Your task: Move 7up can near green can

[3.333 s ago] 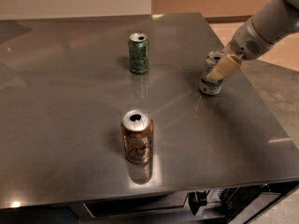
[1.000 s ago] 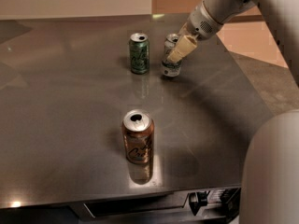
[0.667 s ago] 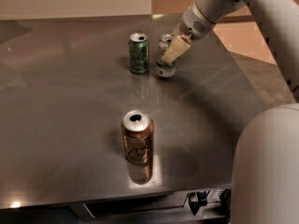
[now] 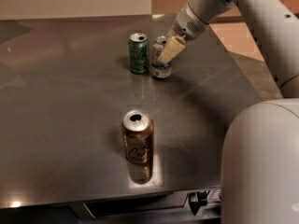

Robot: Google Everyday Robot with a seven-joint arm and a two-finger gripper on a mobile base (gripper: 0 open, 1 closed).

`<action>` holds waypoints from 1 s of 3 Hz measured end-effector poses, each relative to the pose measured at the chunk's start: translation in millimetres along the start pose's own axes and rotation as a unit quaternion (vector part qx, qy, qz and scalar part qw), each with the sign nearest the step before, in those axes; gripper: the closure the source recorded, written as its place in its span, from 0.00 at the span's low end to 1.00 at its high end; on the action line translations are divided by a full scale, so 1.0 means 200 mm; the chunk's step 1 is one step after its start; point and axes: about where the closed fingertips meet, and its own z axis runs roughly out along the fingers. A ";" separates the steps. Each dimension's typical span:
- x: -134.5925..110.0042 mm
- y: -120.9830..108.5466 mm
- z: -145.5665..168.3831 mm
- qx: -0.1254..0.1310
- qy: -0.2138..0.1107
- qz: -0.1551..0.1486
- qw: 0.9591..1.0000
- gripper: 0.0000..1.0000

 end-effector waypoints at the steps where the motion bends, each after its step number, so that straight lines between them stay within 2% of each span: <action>1: 0.00 0.00 0.02 -0.007 0.001 -0.002 1.000 0.16; 2: -0.01 -0.01 0.04 -0.007 0.000 -0.002 1.000 0.00; 3: -0.01 -0.01 0.04 -0.007 0.000 -0.002 1.000 0.00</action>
Offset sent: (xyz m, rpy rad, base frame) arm 0.0007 0.0027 -0.0030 -0.0009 0.0083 0.0104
